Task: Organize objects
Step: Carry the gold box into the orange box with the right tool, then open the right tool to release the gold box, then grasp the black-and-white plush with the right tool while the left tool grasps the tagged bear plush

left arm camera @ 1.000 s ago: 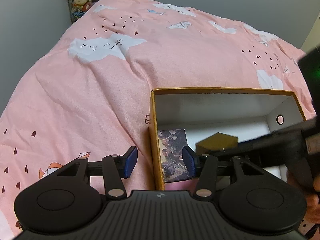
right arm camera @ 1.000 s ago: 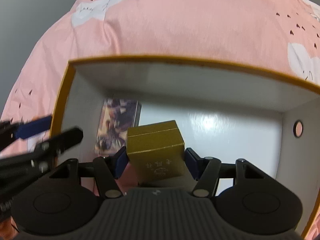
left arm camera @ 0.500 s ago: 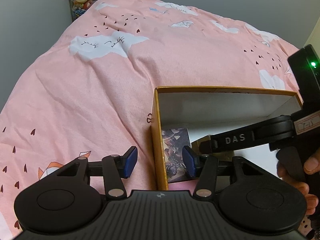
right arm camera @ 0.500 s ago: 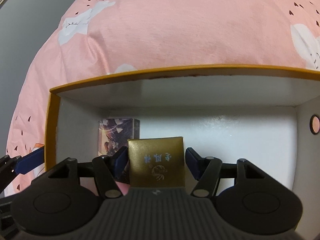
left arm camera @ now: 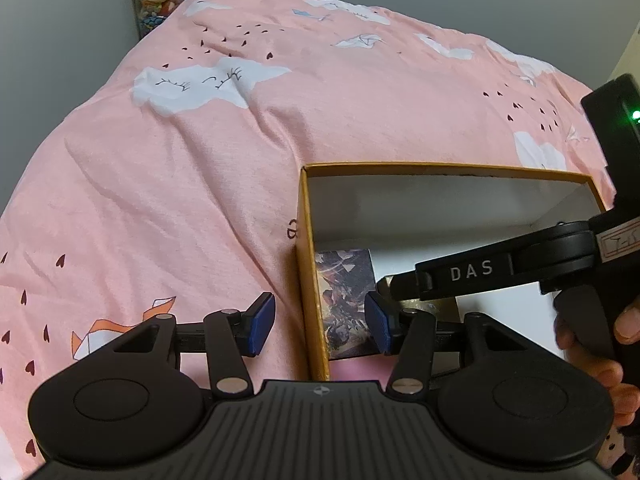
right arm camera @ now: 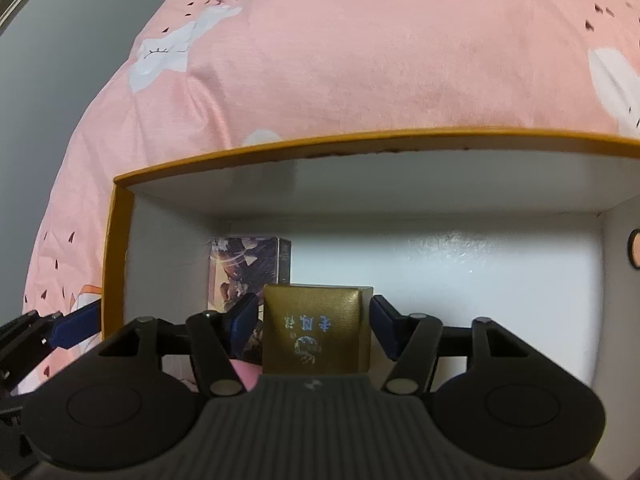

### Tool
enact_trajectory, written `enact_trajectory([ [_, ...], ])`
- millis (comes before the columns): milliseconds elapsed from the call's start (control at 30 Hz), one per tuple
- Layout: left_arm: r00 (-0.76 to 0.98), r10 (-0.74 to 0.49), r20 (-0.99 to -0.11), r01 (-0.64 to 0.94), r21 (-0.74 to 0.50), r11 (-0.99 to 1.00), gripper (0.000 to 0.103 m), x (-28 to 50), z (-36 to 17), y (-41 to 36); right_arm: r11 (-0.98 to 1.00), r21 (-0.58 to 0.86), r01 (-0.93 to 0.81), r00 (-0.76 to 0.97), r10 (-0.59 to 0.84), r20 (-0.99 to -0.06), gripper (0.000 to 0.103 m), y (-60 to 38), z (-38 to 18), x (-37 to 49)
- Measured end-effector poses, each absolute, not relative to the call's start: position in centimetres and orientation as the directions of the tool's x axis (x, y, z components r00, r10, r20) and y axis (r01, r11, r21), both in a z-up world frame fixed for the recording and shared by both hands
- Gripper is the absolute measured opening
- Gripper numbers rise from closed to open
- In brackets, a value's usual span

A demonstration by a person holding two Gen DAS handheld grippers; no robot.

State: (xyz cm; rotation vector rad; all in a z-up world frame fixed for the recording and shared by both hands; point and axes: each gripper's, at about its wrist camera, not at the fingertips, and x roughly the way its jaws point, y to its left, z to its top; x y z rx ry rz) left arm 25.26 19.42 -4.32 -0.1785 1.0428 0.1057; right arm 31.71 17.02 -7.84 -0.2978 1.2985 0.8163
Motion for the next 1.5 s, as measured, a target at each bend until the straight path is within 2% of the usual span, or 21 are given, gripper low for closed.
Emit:
enact_trajectory([
  [67, 0.497, 0.004, -0.868, -0.174, -0.094, 0.980, 0.059, 25.3, -4.4, 19.4, 0.685, 0.224, -0.693, 0.060, 0.365, -0.929, 0.062, 16.9, -7.5, 31.5],
  [167, 0.495, 0.001, -0.869, -0.177, -0.100, 0.979, 0.056, 25.3, -4.5, 19.3, 0.693, 0.233, -0.682, 0.044, 0.357, -0.933, 0.041, 16.5, -7.6, 31.7],
  [500, 0.509, 0.007, -0.861, -0.184, -0.101, 0.978, 0.055, 24.6, -3.6, 19.2, 0.716, 0.277, -0.641, 0.023, 0.378, -0.925, 0.034, 15.7, -7.8, 32.3],
  [1000, 0.601, -0.109, -0.792, -0.110, -0.217, 0.970, 0.055, 13.9, 2.7, 14.4, 0.511, 0.321, -0.798, 0.061, 0.597, -0.800, 0.037, 3.3, 1.3, 24.3],
  [1133, 0.602, -0.153, -0.784, -0.100, -0.265, 0.959, 0.055, 11.0, 2.5, 12.9, 0.512, 0.307, -0.802, 0.097, 0.619, -0.779, 0.037, -1.9, 2.1, 22.2],
  [1233, 0.610, -0.202, -0.767, -0.050, -0.292, 0.955, 0.055, 9.4, 2.0, 10.8, 0.556, 0.275, -0.784, 0.168, 0.618, -0.768, 0.042, -5.8, 2.0, 21.1],
  [1400, 0.591, -0.293, -0.752, 0.014, -0.353, 0.935, 0.055, 8.5, -0.3, 7.0, 0.654, 0.258, -0.711, 0.286, 0.604, -0.744, 0.043, -11.8, 1.2, 19.5],
  [1500, 0.578, -0.300, -0.759, 0.040, -0.341, 0.939, 0.055, 8.3, -1.9, 4.8, 0.700, 0.222, -0.678, 0.351, 0.575, -0.739, 0.043, -14.5, 0.6, 18.2],
])
